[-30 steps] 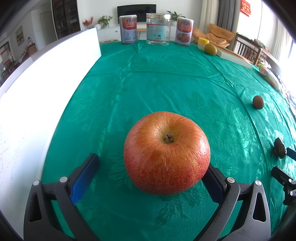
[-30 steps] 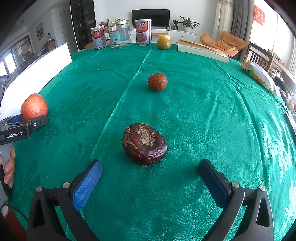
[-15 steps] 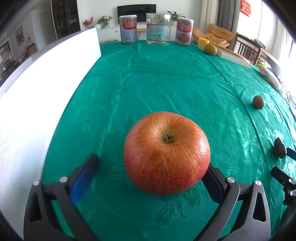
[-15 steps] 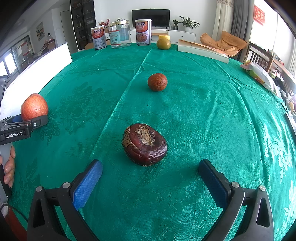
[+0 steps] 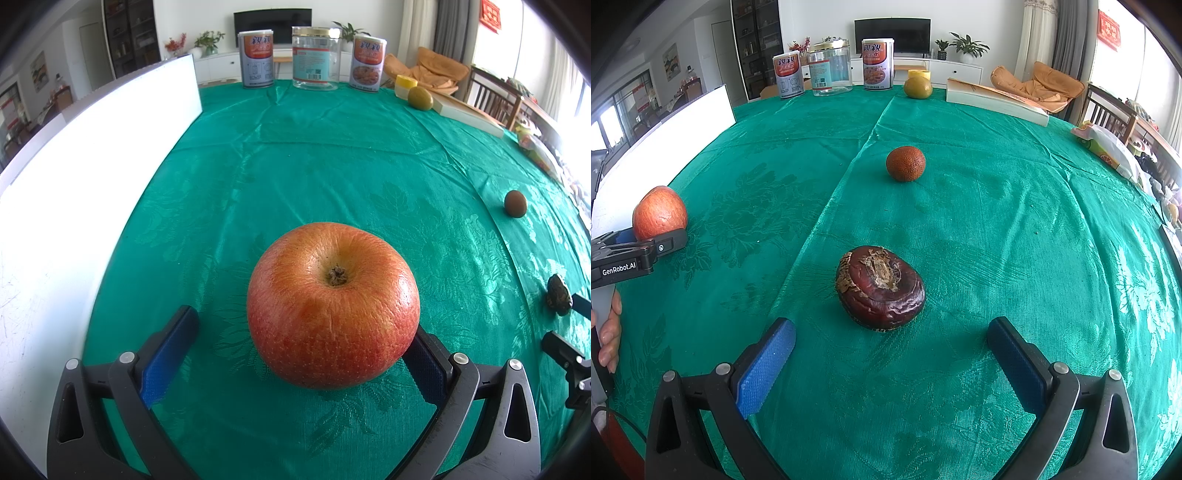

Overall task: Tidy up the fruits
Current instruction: 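Lift the apple with the left gripper while the right gripper grasps the dark fruit, then carry the apple into the box with the left gripper while the right drops the dark fruit there, then move the left gripper to the last tangerine while the right reaches the yellow fruit, then grasp the yellow round fruit with the right gripper and set it nearer the left gripper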

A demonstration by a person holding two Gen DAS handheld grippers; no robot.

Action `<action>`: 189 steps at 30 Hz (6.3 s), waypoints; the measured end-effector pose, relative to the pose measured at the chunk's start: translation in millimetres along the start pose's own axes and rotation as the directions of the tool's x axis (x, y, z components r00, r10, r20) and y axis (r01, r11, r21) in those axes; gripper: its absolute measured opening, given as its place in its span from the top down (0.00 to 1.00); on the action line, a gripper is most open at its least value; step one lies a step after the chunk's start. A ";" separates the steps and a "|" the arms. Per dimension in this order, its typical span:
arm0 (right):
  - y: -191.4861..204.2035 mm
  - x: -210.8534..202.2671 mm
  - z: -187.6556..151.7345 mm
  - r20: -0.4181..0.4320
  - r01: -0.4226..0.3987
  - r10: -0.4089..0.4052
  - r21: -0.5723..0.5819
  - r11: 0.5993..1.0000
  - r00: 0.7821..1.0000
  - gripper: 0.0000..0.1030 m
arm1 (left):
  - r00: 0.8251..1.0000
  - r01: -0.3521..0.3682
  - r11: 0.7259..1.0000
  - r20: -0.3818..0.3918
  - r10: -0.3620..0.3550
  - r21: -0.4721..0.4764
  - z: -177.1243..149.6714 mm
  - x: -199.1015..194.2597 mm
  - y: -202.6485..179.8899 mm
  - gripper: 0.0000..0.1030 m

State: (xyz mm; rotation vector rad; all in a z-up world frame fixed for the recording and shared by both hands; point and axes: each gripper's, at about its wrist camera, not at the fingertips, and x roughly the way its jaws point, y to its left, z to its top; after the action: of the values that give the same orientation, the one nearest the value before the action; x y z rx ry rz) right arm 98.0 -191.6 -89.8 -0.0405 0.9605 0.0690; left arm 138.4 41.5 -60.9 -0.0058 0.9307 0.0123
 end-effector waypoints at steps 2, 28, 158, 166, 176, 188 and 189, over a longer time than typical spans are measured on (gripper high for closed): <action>0.1 0.0 0.0 0.000 0.000 0.000 0.000 1.000 1.000 0.00 | 1.000 0.000 1.000 0.000 0.000 0.000 0.0 -0.1 0.0 0.01; -12.2 -1.3 22.4 0.007 -0.167 0.166 0.069 0.984 0.986 0.18 | 0.994 0.110 0.992 -0.026 -0.109 0.063 14.5 -3.6 -11.4 0.31; -57.2 220.0 341.5 0.024 -0.136 0.136 0.357 0.924 0.990 0.19 | 1.000 0.003 1.000 -0.001 -0.003 -0.001 41.7 36.6 3.6 0.01; -58.9 207.9 325.6 0.014 -0.149 0.152 0.315 0.937 0.988 0.49 | 1.000 0.003 1.000 -0.001 -0.003 0.000 41.8 36.8 3.5 0.01; 37.3 85.5 168.1 -0.231 -0.036 -0.111 -0.551 0.834 0.967 0.49 | 1.000 0.003 1.000 -0.001 -0.003 0.000 41.7 36.7 3.6 0.01; 53.1 50.4 126.9 -0.153 -0.109 0.037 -0.494 0.863 0.987 0.48 | 1.000 0.004 1.000 -0.001 -0.004 0.000 41.6 36.6 3.5 0.01; 50.6 50.0 126.8 -0.154 -0.119 0.050 -0.479 0.870 0.987 0.48 | 1.000 0.004 1.000 -0.001 -0.004 0.000 41.5 36.6 3.5 0.01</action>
State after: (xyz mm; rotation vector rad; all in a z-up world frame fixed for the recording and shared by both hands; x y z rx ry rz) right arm 226.4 -130.8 -58.4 -0.4770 1.0631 0.3958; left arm 193.6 45.7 -65.4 -0.0075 0.9312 0.0087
